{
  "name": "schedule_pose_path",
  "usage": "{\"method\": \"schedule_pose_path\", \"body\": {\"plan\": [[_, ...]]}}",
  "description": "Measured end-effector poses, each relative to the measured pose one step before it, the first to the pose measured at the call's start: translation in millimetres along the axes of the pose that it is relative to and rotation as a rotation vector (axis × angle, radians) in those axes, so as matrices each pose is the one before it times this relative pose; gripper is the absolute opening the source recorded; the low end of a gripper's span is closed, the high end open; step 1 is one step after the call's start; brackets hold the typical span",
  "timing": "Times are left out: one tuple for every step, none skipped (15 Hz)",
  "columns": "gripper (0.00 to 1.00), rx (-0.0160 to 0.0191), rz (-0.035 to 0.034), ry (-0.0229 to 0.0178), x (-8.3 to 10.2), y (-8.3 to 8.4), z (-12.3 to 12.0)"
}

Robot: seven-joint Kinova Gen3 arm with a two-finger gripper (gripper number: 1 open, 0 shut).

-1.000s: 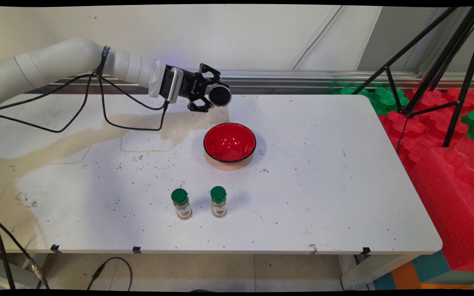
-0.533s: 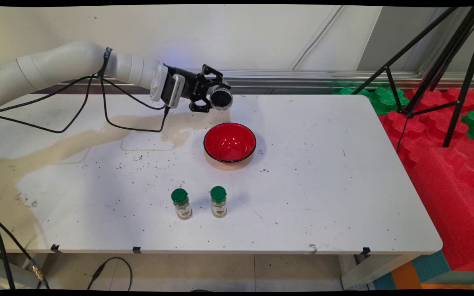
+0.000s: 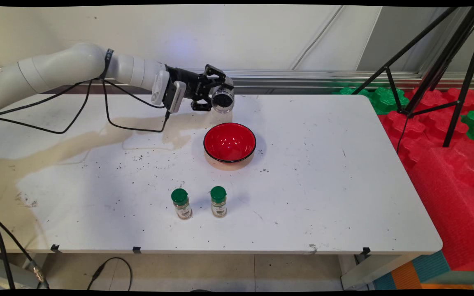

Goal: Pour the black seasoning powder in the red bowl

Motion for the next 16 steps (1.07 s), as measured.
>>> {"method": "schedule_pose_path", "body": {"plan": [[0.00, 0.00500, 0.02167, -0.00114, 0.93, -0.01, -0.05], [0.00, 0.00453, 0.02175, -0.00103, 0.88, 0.01, -0.07], [0.00, 0.00340, 0.01946, -0.00040, 0.75, 0.08, -0.09], [0.00, 0.00423, 0.02278, -0.00026, 0.93, 0.17, -0.24], [0.00, 0.00452, 0.02335, -0.00059, 0.87, 0.06, -0.29], [0.00, 0.00342, 0.01982, -0.00043, 0.79, 0.03, -0.24], [0.00, 0.00378, 0.02364, -0.00100, 0.84, 0.02, -0.37], [0.00, 0.00349, 0.02380, -0.00093, 0.85, -0.01, -0.28], [0.00, 0.00300, 0.02035, -0.00049, 0.76, -0.03, -0.24], [0.00, 0.00335, 0.02268, -0.00068, 0.83, -0.11, -0.24], [0.00, 0.00310, 0.02161, -0.00071, 0.81, -0.14, -0.21], [0.00, 0.00257, 0.01787, -0.00079, 0.62, -0.06, -0.21], [0.00, 0.00319, 0.02092, -0.00069, 0.80, -0.25, -0.14], [0.00, 0.00325, 0.02017, -0.00070, 0.77, -0.31, -0.15], [0.00, 0.00265, 0.01668, -0.00023, 0.71, -0.23, -0.01], [0.00, 0.00339, 0.01969, -0.00018, 0.88, -0.37, -0.14]]}}
